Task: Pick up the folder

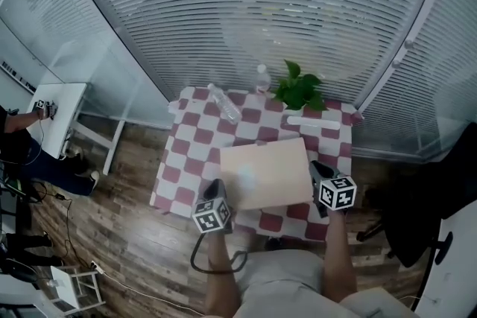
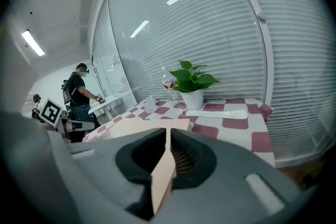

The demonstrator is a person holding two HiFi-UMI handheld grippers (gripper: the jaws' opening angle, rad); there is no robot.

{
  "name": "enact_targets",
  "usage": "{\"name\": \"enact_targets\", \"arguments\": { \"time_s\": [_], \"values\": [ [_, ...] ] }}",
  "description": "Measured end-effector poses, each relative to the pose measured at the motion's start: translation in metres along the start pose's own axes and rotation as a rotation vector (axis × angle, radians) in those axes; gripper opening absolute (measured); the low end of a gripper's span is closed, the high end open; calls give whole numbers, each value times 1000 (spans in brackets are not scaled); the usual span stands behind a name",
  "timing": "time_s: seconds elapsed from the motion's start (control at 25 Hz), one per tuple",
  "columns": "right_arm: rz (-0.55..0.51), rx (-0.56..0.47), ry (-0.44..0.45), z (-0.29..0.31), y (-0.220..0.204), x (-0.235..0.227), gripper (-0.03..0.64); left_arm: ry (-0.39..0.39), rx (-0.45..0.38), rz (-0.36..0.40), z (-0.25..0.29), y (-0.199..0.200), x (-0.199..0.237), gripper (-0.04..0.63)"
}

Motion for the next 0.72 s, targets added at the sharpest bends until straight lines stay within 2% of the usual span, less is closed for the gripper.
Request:
{"name": "enact_targets", "arguments": {
  "time_s": [0.12,0.2,0.4,0.6,0.72],
  "values": [
    [0,16,37,3,-2,-2,63,31,10,-23,2,-4,4,24],
    [16,14,53,5,0,-5,76,42,14,-20,5,-2,2,102],
    [34,41,97,15,-4,-8,128,18,47,-14,11,-7,-4,170],
    [52,123,190,29,-17,0,241,-25,125,-52,17,-21,-3,271],
    [13,203,238,38,-25,8,321,-30,150,-101,27,-26,0,317]
  ]
}}
Point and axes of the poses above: the fingertips, and each gripper's own axes: z forward along the fingers, x to its left, y out of its top, the point moved 6 cm from there along -z, backward along the fingers, and after that the axes turned 2 degrees about z, right-handed, at the moved point
